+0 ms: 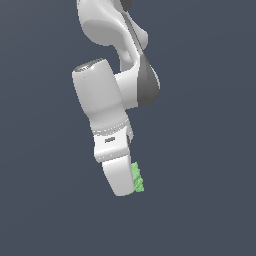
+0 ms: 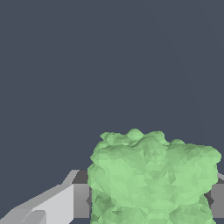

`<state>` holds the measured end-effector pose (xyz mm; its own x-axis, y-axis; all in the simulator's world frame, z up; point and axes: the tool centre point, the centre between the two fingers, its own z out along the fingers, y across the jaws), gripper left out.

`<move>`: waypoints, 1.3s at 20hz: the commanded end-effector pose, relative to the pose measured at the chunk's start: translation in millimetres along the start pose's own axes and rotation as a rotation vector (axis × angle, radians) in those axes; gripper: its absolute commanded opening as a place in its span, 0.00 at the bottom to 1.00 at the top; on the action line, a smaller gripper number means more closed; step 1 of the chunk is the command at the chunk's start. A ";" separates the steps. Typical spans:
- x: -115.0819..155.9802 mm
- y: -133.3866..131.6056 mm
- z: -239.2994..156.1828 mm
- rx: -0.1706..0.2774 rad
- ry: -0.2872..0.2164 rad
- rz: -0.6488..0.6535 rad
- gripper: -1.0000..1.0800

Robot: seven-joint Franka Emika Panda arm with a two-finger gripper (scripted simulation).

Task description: Pick up the object and move it to a goal position.

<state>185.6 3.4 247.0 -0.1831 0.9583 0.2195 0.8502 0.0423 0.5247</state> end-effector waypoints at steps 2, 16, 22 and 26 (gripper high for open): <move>1.4 12.5 -17.7 -0.047 0.036 -0.049 0.00; 5.5 52.2 -91.9 -0.226 0.181 -0.234 0.00; 5.7 65.6 -128.1 -0.308 0.248 -0.319 0.00; 4.8 73.3 -154.5 -0.366 0.297 -0.380 0.00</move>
<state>173.4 -29.4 403.2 -0.5920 0.7889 0.1650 0.5126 0.2105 0.8324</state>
